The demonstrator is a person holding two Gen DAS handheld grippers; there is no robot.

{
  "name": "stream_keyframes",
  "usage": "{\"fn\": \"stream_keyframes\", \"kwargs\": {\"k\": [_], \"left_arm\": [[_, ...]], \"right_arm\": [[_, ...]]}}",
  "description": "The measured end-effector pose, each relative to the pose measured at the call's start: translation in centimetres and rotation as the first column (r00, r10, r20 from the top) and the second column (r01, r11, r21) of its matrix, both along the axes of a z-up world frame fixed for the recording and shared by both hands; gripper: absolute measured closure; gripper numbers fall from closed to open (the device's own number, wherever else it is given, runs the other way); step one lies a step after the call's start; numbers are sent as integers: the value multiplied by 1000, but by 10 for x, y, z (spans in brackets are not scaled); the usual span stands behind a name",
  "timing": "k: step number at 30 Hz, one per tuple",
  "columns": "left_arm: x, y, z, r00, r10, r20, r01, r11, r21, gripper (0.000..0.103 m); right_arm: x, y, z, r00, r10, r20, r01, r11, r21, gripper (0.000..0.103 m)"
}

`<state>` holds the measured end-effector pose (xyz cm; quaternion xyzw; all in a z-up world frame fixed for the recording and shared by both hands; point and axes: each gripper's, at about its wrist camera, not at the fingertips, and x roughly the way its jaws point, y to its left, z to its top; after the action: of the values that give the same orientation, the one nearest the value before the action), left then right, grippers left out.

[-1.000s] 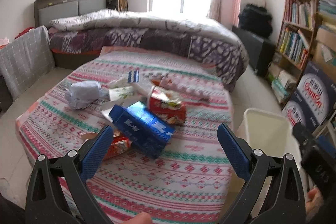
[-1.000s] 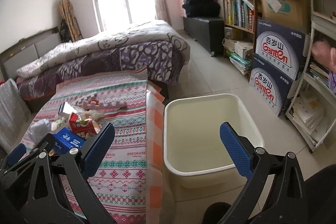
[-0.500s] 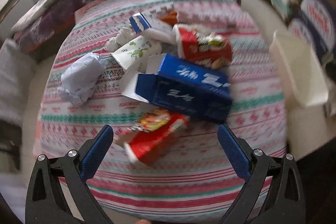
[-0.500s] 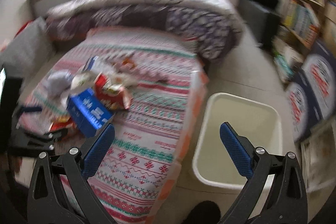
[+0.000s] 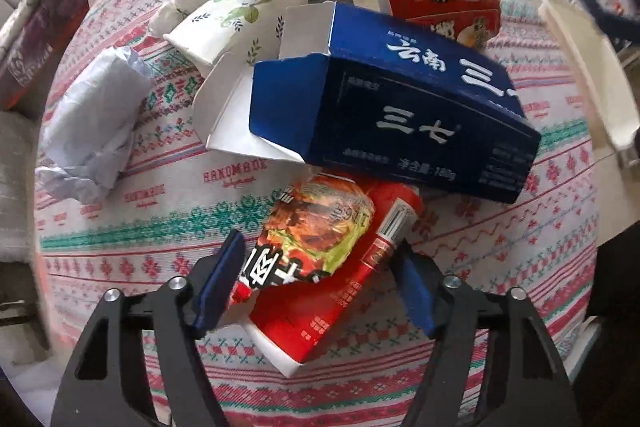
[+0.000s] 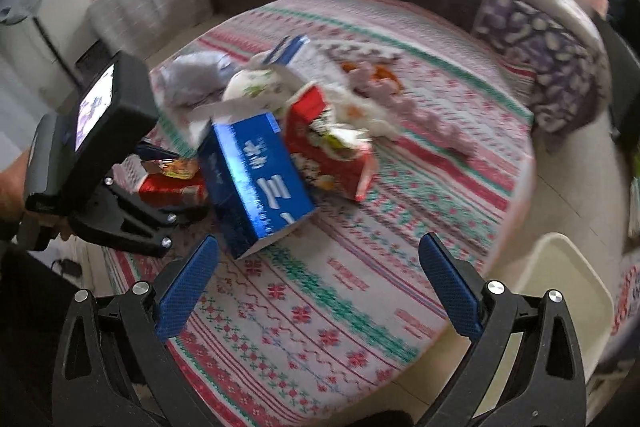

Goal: Collect trash
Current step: 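Grasp the red snack bag with the left gripper while the right gripper grasps the blue box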

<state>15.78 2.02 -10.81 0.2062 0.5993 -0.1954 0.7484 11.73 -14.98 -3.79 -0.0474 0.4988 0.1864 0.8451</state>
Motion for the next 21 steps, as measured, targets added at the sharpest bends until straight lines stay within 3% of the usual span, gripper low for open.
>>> {"fn": "stream_keyframes", "kwargs": {"k": [7,11,16,21], "left_arm": [[-17,28,25,999,9,49,-5,998,-64,48],[-22,53,51,991,93,92,-86,993,-78,48],[-23,84,72,954,271,126,-251,955,-158,48],[-22,100,80,925,363,115,-333,917,-221,48]], "right_arm": [[7,44,-10,995,101,6,-101,995,-25,7],[13,62,-20,993,121,-4,-121,991,-52,7],[21,78,-32,992,119,-34,-121,991,-65,7],[27,98,-41,990,136,-33,-138,986,-95,7]]}}
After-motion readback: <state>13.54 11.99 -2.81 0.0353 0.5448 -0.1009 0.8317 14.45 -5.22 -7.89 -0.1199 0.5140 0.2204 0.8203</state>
